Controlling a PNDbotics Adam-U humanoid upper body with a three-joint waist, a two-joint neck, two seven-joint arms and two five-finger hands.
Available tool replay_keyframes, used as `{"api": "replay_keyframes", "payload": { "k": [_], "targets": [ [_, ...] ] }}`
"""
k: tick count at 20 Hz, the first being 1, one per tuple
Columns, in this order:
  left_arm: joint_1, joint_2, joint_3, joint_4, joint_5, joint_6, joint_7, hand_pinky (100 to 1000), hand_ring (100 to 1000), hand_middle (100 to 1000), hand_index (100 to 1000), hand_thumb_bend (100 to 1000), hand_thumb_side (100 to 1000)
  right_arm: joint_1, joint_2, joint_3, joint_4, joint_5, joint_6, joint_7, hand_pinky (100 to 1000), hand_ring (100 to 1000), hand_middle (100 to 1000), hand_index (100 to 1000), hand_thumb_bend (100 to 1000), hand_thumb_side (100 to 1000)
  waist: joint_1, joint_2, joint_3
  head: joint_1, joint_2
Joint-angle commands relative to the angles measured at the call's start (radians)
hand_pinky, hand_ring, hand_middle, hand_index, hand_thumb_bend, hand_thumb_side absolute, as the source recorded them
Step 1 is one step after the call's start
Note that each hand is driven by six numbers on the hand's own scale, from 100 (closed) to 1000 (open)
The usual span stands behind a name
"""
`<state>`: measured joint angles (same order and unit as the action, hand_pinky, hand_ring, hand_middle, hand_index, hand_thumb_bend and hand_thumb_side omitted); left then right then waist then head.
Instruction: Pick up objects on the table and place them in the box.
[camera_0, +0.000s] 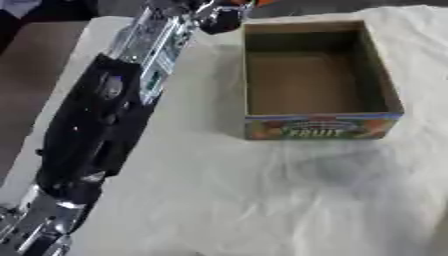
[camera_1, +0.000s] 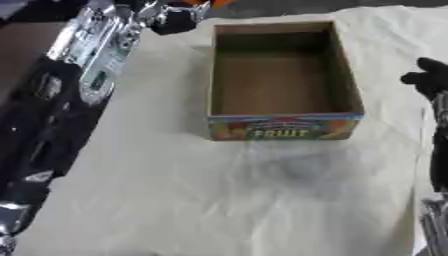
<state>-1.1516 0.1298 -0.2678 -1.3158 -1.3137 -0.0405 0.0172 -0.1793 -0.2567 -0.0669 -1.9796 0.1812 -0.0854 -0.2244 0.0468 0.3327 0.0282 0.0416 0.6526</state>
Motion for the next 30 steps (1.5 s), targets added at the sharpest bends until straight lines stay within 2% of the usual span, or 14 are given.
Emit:
{"api": "replay_keyframes", "payload": {
  "k": [1, 5, 9, 12, 14, 16, 17, 20, 22, 24, 27, 30],
  "targets": [
    [-0.011, -0.022, -0.022, 0.008, -0.025, -0.008, 0.054, 297, 395, 513, 561, 100, 130, -0.012, -0.002, -0.003, -0.020, -0.010, -0.004, -0.002, 890, 809, 633, 823, 100, 966, -0.006, -0.016, -0.001, 0.004, -0.010],
    [-0.009, -0.057, -0.040, 0.086, -0.065, -0.025, 0.090, 302, 408, 514, 565, 100, 120, -0.016, 0.001, 0.002, -0.020, -0.013, -0.005, 0.002, 891, 809, 633, 823, 100, 966, -0.008, -0.012, -0.002, 0.008, -0.007],
    [-0.019, -0.090, -0.033, 0.169, -0.090, -0.039, 0.124, 297, 411, 514, 566, 100, 124, -0.023, 0.007, 0.008, -0.020, -0.017, -0.005, 0.010, 892, 810, 634, 824, 100, 966, -0.010, -0.005, -0.013, 0.012, -0.009],
    [-0.030, -0.103, -0.033, 0.212, -0.110, -0.055, 0.145, 317, 430, 526, 600, 100, 118, -0.024, 0.010, 0.008, -0.020, -0.017, -0.005, 0.012, 893, 810, 634, 824, 100, 966, -0.012, -0.001, -0.022, 0.014, -0.010],
    [-0.034, -0.111, -0.038, 0.237, -0.141, -0.069, 0.144, 365, 466, 567, 657, 100, 100, -0.025, 0.011, 0.009, -0.020, -0.018, -0.005, 0.013, 893, 811, 635, 825, 100, 965, -0.013, 0.001, -0.025, 0.016, -0.009],
    [-0.036, -0.115, -0.046, 0.254, -0.183, -0.087, 0.132, 455, 532, 626, 725, 100, 100, -0.026, 0.013, 0.010, -0.020, -0.019, -0.005, 0.015, 894, 811, 635, 825, 100, 965, -0.013, 0.002, -0.028, 0.017, -0.007],
    [-0.038, -0.115, -0.051, 0.258, -0.209, -0.101, 0.122, 466, 548, 637, 733, 100, 100, -0.027, 0.014, 0.010, -0.020, -0.019, -0.005, 0.015, 894, 811, 635, 825, 100, 964, -0.013, 0.002, -0.029, 0.017, -0.007],
    [-0.040, -0.112, -0.062, 0.252, -0.289, -0.142, 0.107, 539, 639, 693, 781, 200, 100, -0.027, 0.016, 0.010, -0.020, -0.020, -0.003, 0.016, 895, 812, 636, 826, 100, 964, -0.011, 0.001, -0.031, 0.016, -0.009],
    [-0.039, -0.111, -0.068, 0.249, -0.353, -0.175, 0.097, 552, 660, 704, 790, 217, 100, -0.028, 0.018, 0.011, -0.020, -0.023, -0.001, 0.017, 895, 812, 636, 826, 100, 964, -0.010, -0.001, -0.035, 0.015, -0.011],
    [-0.036, -0.113, -0.066, 0.253, -0.406, -0.202, 0.080, 605, 730, 744, 844, 271, 100, -0.027, 0.021, 0.014, -0.020, -0.024, 0.001, 0.020, 896, 812, 636, 826, 100, 962, -0.008, -0.001, -0.039, 0.016, -0.011],
    [-0.035, -0.119, -0.055, 0.265, -0.460, -0.226, 0.037, 629, 752, 760, 872, 350, 100, -0.029, 0.023, 0.017, -0.020, -0.026, 0.003, 0.025, 896, 813, 636, 826, 100, 962, -0.006, -0.002, -0.045, 0.018, -0.011],
    [-0.033, -0.121, -0.049, 0.266, -0.479, -0.234, 0.020, 644, 764, 766, 870, 377, 100, -0.031, 0.024, 0.017, -0.020, -0.028, 0.002, 0.027, 896, 813, 635, 827, 100, 961, -0.005, -0.003, -0.050, 0.018, -0.011]
  ]
}}
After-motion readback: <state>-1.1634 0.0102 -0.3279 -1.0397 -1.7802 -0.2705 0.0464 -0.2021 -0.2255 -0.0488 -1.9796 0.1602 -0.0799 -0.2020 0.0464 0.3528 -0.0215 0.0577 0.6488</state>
